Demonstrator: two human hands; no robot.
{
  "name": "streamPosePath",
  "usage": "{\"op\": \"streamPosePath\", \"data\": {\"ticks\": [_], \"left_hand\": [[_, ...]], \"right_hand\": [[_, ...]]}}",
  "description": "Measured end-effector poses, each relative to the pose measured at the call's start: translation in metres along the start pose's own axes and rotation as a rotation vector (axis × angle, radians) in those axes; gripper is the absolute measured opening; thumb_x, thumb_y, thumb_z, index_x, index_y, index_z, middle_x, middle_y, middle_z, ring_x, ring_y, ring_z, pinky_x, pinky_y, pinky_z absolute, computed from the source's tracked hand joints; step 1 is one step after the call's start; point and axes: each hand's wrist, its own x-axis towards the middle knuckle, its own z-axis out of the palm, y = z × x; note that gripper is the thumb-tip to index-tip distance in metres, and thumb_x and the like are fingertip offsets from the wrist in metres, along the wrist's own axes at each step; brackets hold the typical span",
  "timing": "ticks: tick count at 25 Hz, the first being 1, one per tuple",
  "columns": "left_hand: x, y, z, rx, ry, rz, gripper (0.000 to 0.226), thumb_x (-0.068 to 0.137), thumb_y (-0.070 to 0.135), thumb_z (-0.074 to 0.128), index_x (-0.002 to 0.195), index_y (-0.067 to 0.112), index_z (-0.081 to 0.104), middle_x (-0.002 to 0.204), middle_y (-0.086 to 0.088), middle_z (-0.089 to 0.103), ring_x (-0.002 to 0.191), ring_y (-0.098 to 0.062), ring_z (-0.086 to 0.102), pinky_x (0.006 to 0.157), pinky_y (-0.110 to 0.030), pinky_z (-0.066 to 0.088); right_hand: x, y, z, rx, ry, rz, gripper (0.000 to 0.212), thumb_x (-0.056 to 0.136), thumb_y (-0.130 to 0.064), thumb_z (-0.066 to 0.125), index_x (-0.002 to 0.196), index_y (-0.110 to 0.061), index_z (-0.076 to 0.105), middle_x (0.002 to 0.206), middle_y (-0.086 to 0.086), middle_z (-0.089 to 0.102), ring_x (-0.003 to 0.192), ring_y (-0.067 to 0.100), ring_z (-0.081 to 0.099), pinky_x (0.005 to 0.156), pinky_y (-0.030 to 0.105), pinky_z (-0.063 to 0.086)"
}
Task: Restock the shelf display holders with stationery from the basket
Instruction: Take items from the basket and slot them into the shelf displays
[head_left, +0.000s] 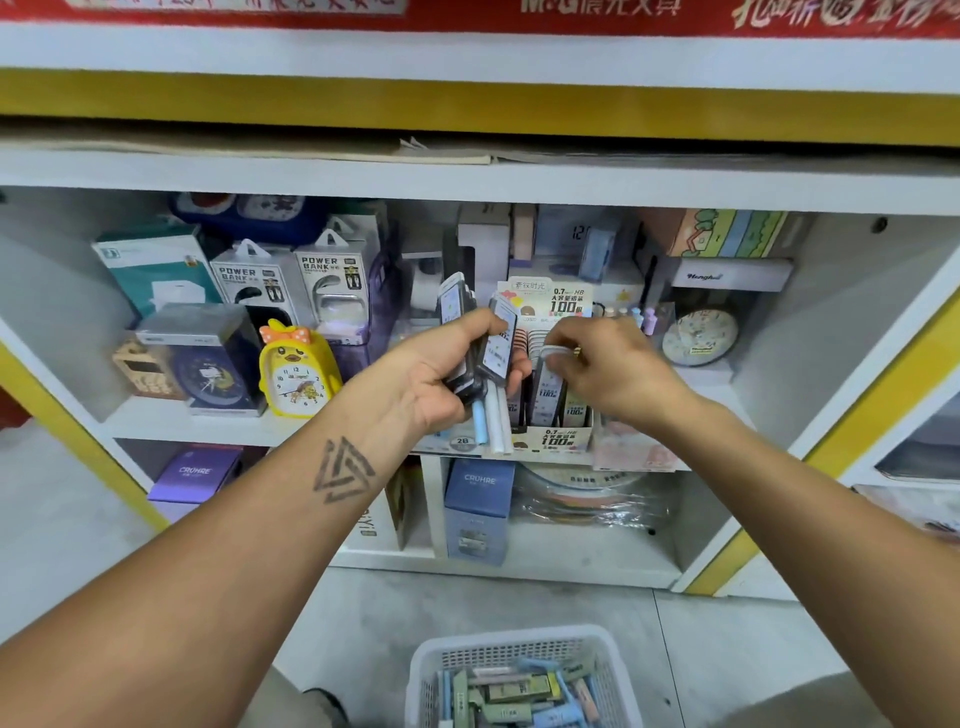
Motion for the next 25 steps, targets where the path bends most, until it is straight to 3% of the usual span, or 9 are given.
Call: {"op": "streamPosePath", "data": {"ticks": [4,6,9,11,14,16,19,22,25], "left_hand": [[-0.002,0.001,-0.004,0.020,-0.050,0.004,0.015,0.095,0.013,0.061,0.095,-0.002,0.064,0.073,-0.021,0.072,0.059,-0.026,0.072,0.049,-0.029,0.059],[-0.002,0.000,-0.004,0.040,-0.070,0.002,0.014,0.095,0.013,0.062,0.095,-0.001,0.065,0.074,-0.021,0.073,0.060,-0.026,0.073,0.050,-0.029,0.059],[-0.003,-0.002,-0.003,0.088,-0.115,-0.021,0.023,0.095,0.017,0.062,0.084,0.001,0.075,0.075,-0.018,0.074,0.061,-0.022,0.073,0.051,-0.028,0.059],[-0.003,-0.004,-0.002,0.129,-0.140,-0.032,0.034,0.096,0.022,0.062,0.073,0.004,0.079,0.077,-0.013,0.075,0.064,-0.020,0.074,0.053,-0.026,0.059],[-0.004,-0.004,-0.002,0.123,-0.109,-0.059,0.026,0.095,0.025,0.063,0.089,0.004,0.076,0.078,-0.014,0.075,0.065,-0.023,0.074,0.053,-0.028,0.060],[-0.005,-0.003,-0.003,0.124,-0.055,-0.075,0.020,0.097,0.021,0.061,0.101,0.003,0.068,0.076,-0.017,0.074,0.060,-0.025,0.073,0.050,-0.029,0.059],[-0.002,-0.003,-0.010,0.181,0.051,-0.068,0.018,0.097,0.017,0.060,0.096,-0.001,0.064,0.071,-0.018,0.072,0.052,-0.022,0.070,0.047,-0.028,0.058],[-0.001,-0.001,-0.012,0.123,0.089,-0.049,0.015,0.095,0.013,0.063,0.087,0.000,0.064,0.065,-0.017,0.070,0.048,-0.021,0.068,0.048,-0.029,0.058],[-0.001,-0.001,-0.009,0.068,0.057,-0.043,0.016,0.095,0.011,0.062,0.085,-0.002,0.064,0.065,-0.018,0.070,0.049,-0.022,0.068,0.047,-0.031,0.059]], "right_hand": [[0.002,-0.005,0.004,-0.136,0.041,-0.054,0.016,0.097,-0.023,0.059,0.102,-0.013,0.070,0.102,0.003,0.066,0.093,0.026,0.061,0.084,0.041,0.052],[0.005,-0.013,-0.001,0.225,0.126,0.090,0.016,0.100,-0.023,0.057,0.108,-0.017,0.071,0.098,0.000,0.071,0.079,0.018,0.063,0.073,0.030,0.052],[0.006,-0.022,-0.009,0.898,0.067,0.286,0.015,0.099,-0.023,0.062,0.104,-0.012,0.070,0.079,0.000,0.072,0.055,0.013,0.059,0.049,0.025,0.043],[0.004,-0.025,-0.011,1.014,0.030,0.304,0.009,0.095,-0.014,0.067,0.099,-0.007,0.071,0.071,0.003,0.071,0.055,0.013,0.057,0.049,0.023,0.043],[0.004,-0.020,-0.016,1.115,0.103,0.384,0.004,0.091,0.000,0.067,0.094,-0.001,0.069,0.068,0.008,0.069,0.051,0.014,0.053,0.046,0.021,0.043],[0.005,-0.012,-0.023,1.065,0.213,0.413,0.006,0.092,0.001,0.065,0.098,-0.001,0.066,0.073,0.013,0.069,0.050,0.016,0.053,0.044,0.024,0.043],[0.005,-0.002,-0.026,0.808,0.293,0.311,0.012,0.093,0.000,0.064,0.096,-0.012,0.062,0.078,0.012,0.069,0.048,0.018,0.059,0.046,0.029,0.047],[0.001,-0.001,-0.016,0.454,0.217,0.151,0.018,0.091,-0.009,0.069,0.095,-0.025,0.061,0.085,0.005,0.067,0.055,0.016,0.069,0.058,0.037,0.059],[-0.003,0.002,-0.003,0.181,0.093,0.029,0.020,0.091,-0.018,0.070,0.098,-0.032,0.056,0.083,-0.004,0.066,0.069,0.018,0.069,0.069,0.042,0.060]]}}
